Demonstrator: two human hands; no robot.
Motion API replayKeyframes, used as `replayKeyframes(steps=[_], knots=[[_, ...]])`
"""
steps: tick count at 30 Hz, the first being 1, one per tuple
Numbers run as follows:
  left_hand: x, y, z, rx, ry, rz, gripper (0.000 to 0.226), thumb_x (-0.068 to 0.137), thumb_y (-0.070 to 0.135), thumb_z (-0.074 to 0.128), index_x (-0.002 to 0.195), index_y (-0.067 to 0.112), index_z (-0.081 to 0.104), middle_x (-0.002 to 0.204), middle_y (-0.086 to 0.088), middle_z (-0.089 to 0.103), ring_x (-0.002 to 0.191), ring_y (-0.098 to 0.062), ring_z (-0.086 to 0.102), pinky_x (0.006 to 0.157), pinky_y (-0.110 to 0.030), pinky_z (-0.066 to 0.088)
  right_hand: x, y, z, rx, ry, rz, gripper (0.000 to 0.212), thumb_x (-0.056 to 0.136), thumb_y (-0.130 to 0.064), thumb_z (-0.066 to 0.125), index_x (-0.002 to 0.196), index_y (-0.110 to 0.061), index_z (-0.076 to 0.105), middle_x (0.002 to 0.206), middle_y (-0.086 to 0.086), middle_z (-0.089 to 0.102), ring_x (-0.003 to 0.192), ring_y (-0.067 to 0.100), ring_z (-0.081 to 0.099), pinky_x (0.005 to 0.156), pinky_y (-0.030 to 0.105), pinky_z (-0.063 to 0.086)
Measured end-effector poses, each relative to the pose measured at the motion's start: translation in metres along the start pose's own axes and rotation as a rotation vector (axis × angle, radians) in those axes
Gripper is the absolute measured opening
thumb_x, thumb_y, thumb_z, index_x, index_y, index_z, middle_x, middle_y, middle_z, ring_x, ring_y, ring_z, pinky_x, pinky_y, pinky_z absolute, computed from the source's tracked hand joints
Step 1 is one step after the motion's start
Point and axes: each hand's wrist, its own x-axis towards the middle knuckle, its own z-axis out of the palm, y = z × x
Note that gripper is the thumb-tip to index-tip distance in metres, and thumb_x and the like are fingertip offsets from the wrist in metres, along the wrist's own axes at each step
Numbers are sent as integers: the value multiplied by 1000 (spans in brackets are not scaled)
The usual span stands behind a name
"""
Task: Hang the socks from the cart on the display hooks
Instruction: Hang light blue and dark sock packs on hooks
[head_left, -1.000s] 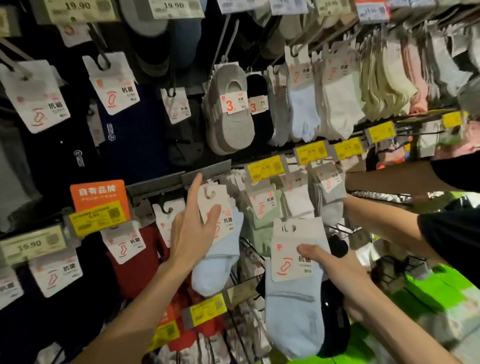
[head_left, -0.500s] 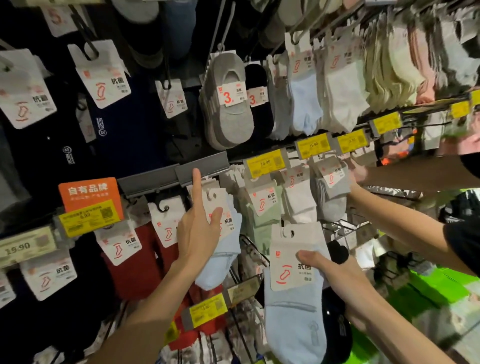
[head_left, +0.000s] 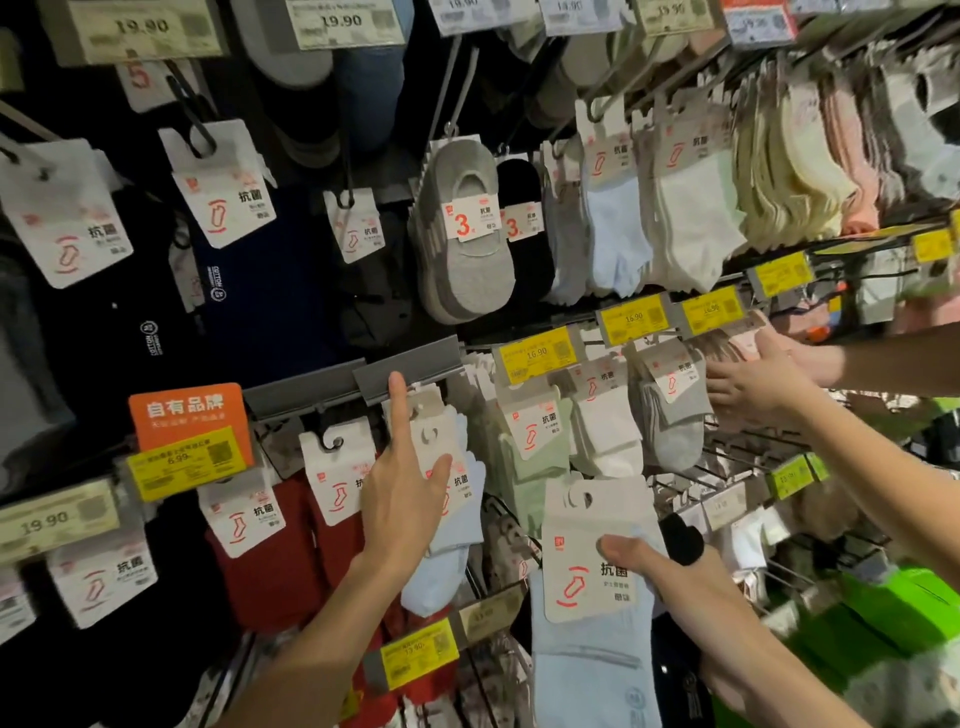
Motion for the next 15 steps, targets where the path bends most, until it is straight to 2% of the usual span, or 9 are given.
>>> replayKeyframes(steps=[3,6,7,9,10,12,13,15], knots=[[-2,2,-7,-101,-48,9,118,91,22,70,136,64,-31,56,1,48,45,-15,49,42,-32,40,2,2,1,-10,29,0,15,85,-6,72,99,-10,76,85,10,78,74,22,76,54,26,53],[-1,-3,-17,-224,-77,11,110,91,22,70,140,69,-17,62,-14,58,47,-22,53,52,-45,51,5,3,2,-7,25,6,19,83,-3,75,101,-10,75,86,10,78,70,19,75,47,20,51],[0,-4,-21,-269,-82,4,107,91,21,70,142,69,-10,72,-18,64,54,-26,59,56,-49,55,7,4,2,-16,13,7,21,82,-7,79,102,-12,76,87,9,78,72,18,75,49,22,53],[3,-5,-27,-349,-84,-11,98,92,20,69,144,68,1,90,-18,71,74,-30,69,67,-55,58,10,6,3,-46,-8,13,33,74,-20,87,105,-18,76,89,7,79,79,21,76,63,33,59],[4,-6,-29,-384,-78,-16,94,93,18,68,146,66,6,92,-10,73,80,-26,70,71,-54,59,11,6,4,-48,-9,18,37,71,-22,88,105,-19,76,91,6,79,82,22,76,69,37,58],[7,-6,-30,-443,-50,-3,85,95,15,66,149,58,17,89,14,73,83,-10,71,72,-41,61,13,6,8,-30,-12,21,34,74,-20,86,106,-19,75,91,7,79,83,23,76,67,35,56],[8,-5,-29,-451,-27,9,81,95,15,66,149,55,21,86,19,72,81,-4,70,68,-34,60,13,6,10,-22,-22,19,37,72,-20,87,106,-18,74,91,7,79,82,23,76,63,33,54],[9,-3,-28,-423,26,22,78,95,15,65,146,56,23,70,16,67,65,-2,64,54,-24,51,15,7,15,-17,-32,11,50,58,-26,83,107,-17,74,91,9,78,82,24,76,61,31,54]])
